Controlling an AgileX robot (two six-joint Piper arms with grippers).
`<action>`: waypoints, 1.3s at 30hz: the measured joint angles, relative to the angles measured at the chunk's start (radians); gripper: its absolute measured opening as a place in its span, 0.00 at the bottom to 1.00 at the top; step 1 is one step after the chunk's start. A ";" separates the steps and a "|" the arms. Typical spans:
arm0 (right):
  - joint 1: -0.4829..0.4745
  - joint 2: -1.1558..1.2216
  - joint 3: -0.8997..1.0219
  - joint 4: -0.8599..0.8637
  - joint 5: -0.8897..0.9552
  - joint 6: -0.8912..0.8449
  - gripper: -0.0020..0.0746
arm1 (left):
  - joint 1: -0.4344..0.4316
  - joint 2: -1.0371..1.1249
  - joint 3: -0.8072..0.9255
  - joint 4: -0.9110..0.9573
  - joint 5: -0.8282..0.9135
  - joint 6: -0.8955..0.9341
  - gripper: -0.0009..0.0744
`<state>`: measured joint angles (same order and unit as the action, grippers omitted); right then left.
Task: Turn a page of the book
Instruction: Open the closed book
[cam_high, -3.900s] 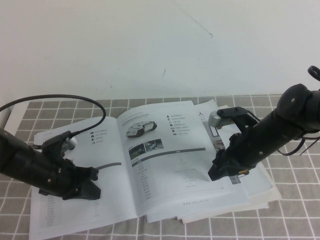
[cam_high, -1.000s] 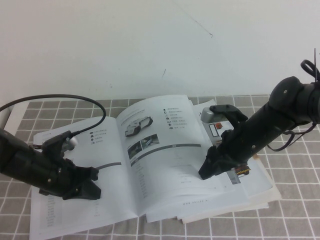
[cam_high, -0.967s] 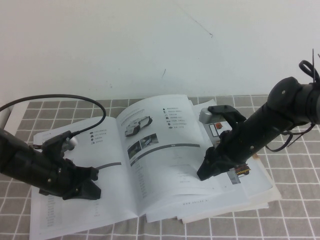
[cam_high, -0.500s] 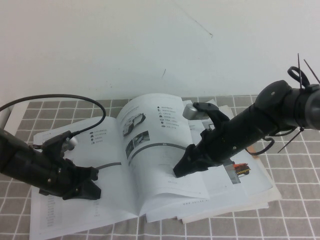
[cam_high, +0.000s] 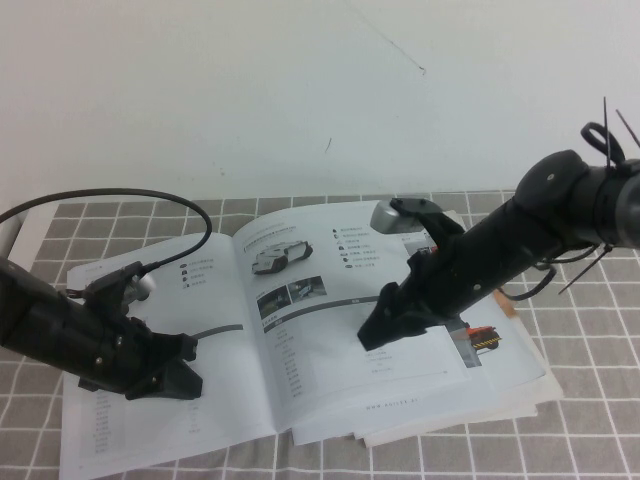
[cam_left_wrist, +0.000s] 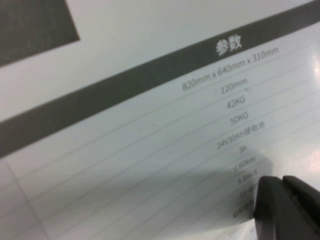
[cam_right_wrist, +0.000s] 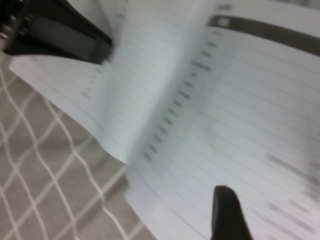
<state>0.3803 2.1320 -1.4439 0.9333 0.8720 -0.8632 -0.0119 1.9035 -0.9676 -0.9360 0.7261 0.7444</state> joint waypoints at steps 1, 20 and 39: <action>-0.006 -0.002 -0.013 -0.068 0.005 0.035 0.52 | 0.000 0.000 0.000 0.000 0.000 0.000 0.01; -0.017 0.022 -0.101 -0.471 0.104 0.371 0.60 | 0.000 0.002 0.000 -0.002 0.002 0.000 0.01; -0.020 0.059 -0.105 -0.145 0.109 0.173 0.60 | 0.000 0.002 -0.002 -0.004 0.002 -0.004 0.01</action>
<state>0.3602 2.1905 -1.5493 0.7881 0.9812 -0.6903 -0.0119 1.9058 -0.9699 -0.9398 0.7284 0.7408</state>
